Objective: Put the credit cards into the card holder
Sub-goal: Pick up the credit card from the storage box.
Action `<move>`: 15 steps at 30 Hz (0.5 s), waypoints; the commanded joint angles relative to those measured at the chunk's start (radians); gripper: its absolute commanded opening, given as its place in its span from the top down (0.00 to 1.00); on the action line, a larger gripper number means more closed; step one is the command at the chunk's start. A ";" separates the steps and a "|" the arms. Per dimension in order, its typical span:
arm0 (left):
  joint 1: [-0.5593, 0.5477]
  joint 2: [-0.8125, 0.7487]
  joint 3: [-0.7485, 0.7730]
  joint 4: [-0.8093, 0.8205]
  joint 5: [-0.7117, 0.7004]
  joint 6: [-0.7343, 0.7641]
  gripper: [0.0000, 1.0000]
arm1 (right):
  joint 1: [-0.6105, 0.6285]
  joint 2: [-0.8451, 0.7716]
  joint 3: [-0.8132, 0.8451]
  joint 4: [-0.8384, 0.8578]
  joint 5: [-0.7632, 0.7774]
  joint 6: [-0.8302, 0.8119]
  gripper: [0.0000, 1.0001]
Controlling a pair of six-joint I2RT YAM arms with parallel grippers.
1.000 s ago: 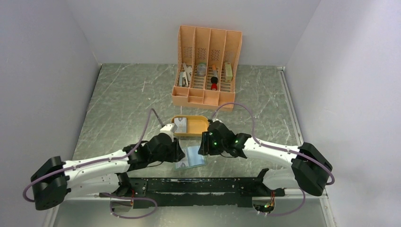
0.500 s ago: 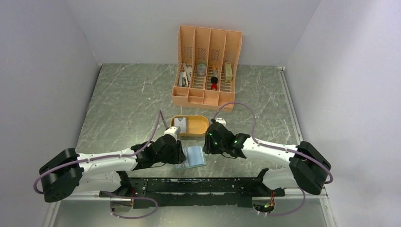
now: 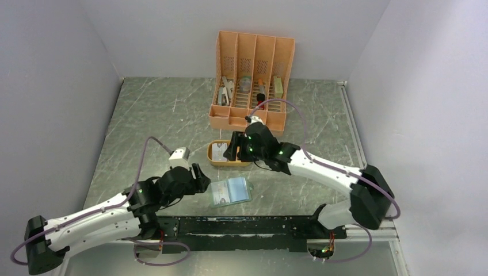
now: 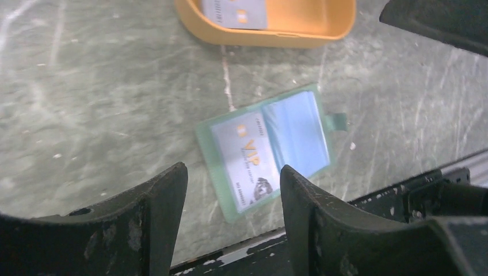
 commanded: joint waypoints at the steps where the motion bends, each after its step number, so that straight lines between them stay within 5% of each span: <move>1: -0.002 -0.083 0.028 -0.193 -0.147 -0.085 0.34 | -0.076 0.143 0.035 0.131 -0.107 0.040 0.36; 15: -0.001 -0.098 0.026 -0.165 -0.099 -0.035 0.35 | -0.153 0.462 0.143 0.259 -0.224 0.049 0.35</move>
